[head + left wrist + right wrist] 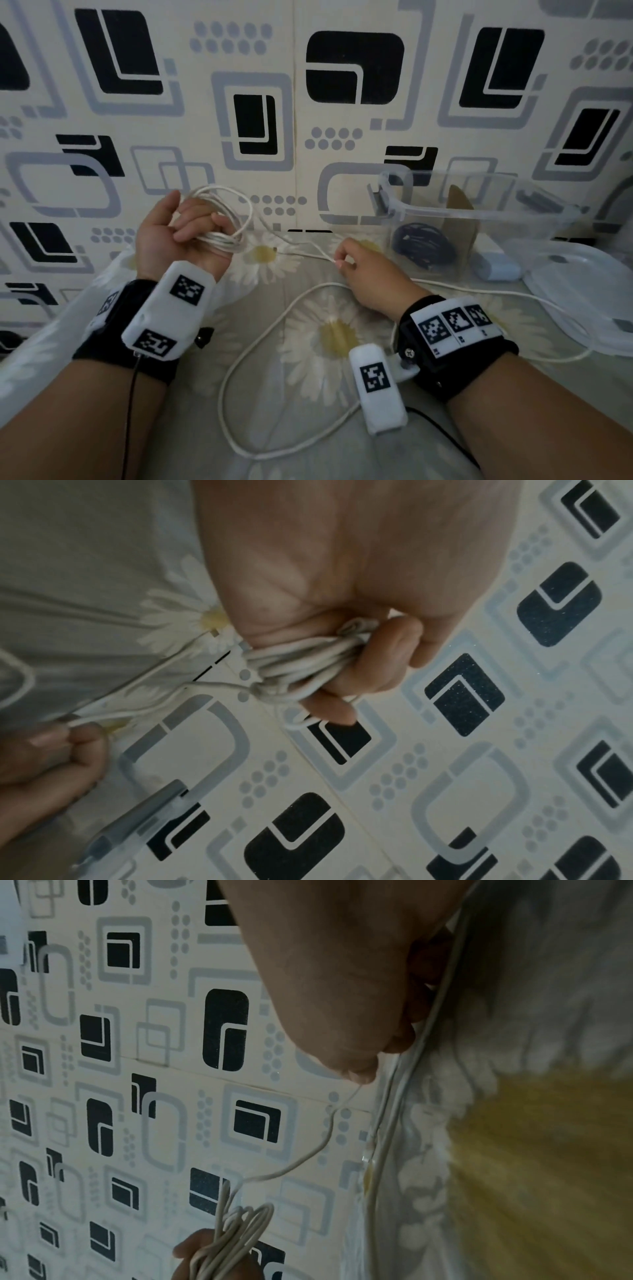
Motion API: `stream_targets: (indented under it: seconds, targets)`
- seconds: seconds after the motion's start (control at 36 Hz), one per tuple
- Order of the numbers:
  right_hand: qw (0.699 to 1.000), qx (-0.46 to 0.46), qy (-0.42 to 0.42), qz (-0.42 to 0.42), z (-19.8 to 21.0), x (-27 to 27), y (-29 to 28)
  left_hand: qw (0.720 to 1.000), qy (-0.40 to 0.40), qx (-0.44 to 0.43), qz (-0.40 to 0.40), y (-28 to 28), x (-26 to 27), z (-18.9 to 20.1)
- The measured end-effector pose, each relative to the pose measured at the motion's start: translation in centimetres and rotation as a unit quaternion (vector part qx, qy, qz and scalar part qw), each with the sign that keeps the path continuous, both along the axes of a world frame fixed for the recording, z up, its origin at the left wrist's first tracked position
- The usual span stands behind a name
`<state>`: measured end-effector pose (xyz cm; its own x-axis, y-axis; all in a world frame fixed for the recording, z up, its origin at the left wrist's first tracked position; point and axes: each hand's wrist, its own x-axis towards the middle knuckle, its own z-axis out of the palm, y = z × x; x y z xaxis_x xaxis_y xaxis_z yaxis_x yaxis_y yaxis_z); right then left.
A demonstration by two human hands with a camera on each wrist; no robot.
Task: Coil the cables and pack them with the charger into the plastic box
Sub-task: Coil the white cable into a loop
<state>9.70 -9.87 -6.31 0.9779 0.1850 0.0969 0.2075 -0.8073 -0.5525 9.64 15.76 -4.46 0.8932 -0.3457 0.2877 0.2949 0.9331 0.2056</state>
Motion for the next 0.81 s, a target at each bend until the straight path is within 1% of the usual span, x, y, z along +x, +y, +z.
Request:
stream_targets:
  seconds: [0.06, 0.14, 0.19, 0.28, 0.36, 0.42, 0.53, 0.67, 0.81]
  targets:
    - [1.000, -0.019, -0.001, 0.021, -0.1, 0.0, 0.0, 0.998, 0.005, -0.053, 0.030, 0.3, 0.0, 0.0]
    - [0.999, -0.021, 0.009, 0.046, -0.1, -0.2, 0.2, 0.990, 0.020, -0.117, 0.081, 0.7, -0.1, 0.1]
    - [0.998, -0.018, 0.012, 0.062, -0.1, -0.3, 0.3, 0.984, 0.023, -0.136, 0.115, 0.7, -0.1, 0.1]
    - [0.995, -0.015, 0.012, 0.099, 0.1, -0.5, 0.5, 0.975, 0.039, -0.130, 0.178, 0.4, 0.0, 0.3]
    - [0.990, 0.007, 0.028, 0.138, 0.5, -1.0, 0.7, 0.964, 0.054, -0.081, 0.247, 0.6, 0.3, 0.5]
    - [0.986, 0.027, 0.028, 0.159, 0.7, -1.3, 0.9, 0.958, 0.063, -0.041, 0.276, 0.8, 0.6, 0.6]
    - [0.979, 0.070, 0.018, 0.188, 1.1, -1.8, 1.1, 0.949, 0.081, 0.022, 0.303, 0.7, 0.8, 0.7]
    - [0.965, 0.134, 0.000, 0.227, 1.5, -2.3, 1.2, 0.941, 0.103, 0.055, 0.318, 0.4, 0.7, 0.8]
    - [0.957, 0.149, -0.040, 0.247, 1.5, -2.1, 1.1, 0.902, 0.114, 0.204, 0.363, -0.5, 0.3, 1.2]
